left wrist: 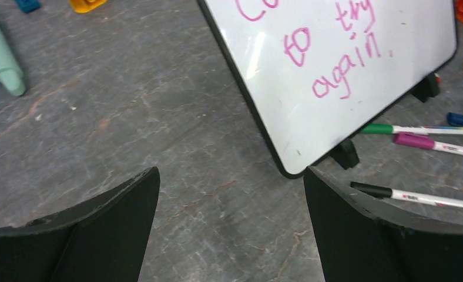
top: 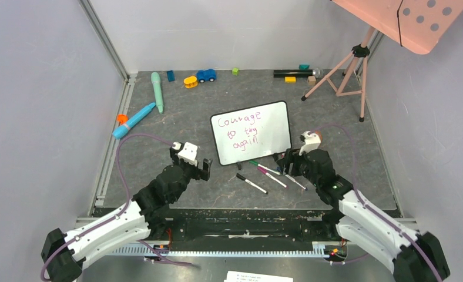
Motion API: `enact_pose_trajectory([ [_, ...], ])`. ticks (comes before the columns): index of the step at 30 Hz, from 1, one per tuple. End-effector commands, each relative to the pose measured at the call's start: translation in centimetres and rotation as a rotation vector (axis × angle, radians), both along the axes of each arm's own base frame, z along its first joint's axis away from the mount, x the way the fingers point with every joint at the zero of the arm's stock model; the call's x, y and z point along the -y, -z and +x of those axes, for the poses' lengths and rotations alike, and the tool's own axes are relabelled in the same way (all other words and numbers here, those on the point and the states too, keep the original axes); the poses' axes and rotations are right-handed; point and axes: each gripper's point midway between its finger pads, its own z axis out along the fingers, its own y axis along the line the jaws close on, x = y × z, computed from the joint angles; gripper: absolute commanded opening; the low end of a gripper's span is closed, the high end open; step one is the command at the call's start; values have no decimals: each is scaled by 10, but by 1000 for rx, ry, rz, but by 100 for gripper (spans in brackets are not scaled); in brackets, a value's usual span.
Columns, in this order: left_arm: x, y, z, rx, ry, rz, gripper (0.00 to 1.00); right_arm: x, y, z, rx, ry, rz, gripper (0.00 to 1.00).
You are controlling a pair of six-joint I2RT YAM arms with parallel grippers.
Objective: Write a sentence on the whiteboard
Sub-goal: Place the whiteboard marker at the center of the board, then reset both arms
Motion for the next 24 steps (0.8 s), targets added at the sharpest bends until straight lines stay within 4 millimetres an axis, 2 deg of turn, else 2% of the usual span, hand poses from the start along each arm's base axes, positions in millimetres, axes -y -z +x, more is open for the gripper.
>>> enact_pose_trajectory([
  [1, -21, -24, 11, 62, -109, 18, 96, 58, -46, 24, 187, 267, -69, 70],
  [5, -34, -25, 18, 85, -179, 34, 96, 112, -59, 24, 296, 504, -170, 69],
  [7, -50, -24, 25, 120, -256, 79, 96, 142, -54, 20, 340, 642, -234, 68],
  [9, -63, -22, 33, 145, -318, 95, 97, 161, -46, 17, 403, 718, -289, 68],
  [11, -75, -18, 44, 139, -353, 73, 96, 164, -35, 16, 457, 701, -325, 70],
  [12, -79, -13, 49, 131, -363, 60, 96, 161, -37, 18, 493, 677, -329, 71],
  [13, -84, -9, 54, 129, -376, 44, 96, 162, -22, 15, 498, 658, -354, 72],
  [16, -100, -4, 66, 141, -426, 40, 96, 172, -9, 8, 573, 685, -370, 72],
  [19, -111, 2, 76, 145, -455, 37, 96, 188, -13, -8, 676, 721, -374, 73],
  [21, -117, 5, 80, 167, -472, 33, 96, 190, -5, -6, 632, 692, -422, 75],
  [24, -126, 18, 85, 167, -490, 51, 96, 196, -17, -6, 652, 726, -410, 80],
])
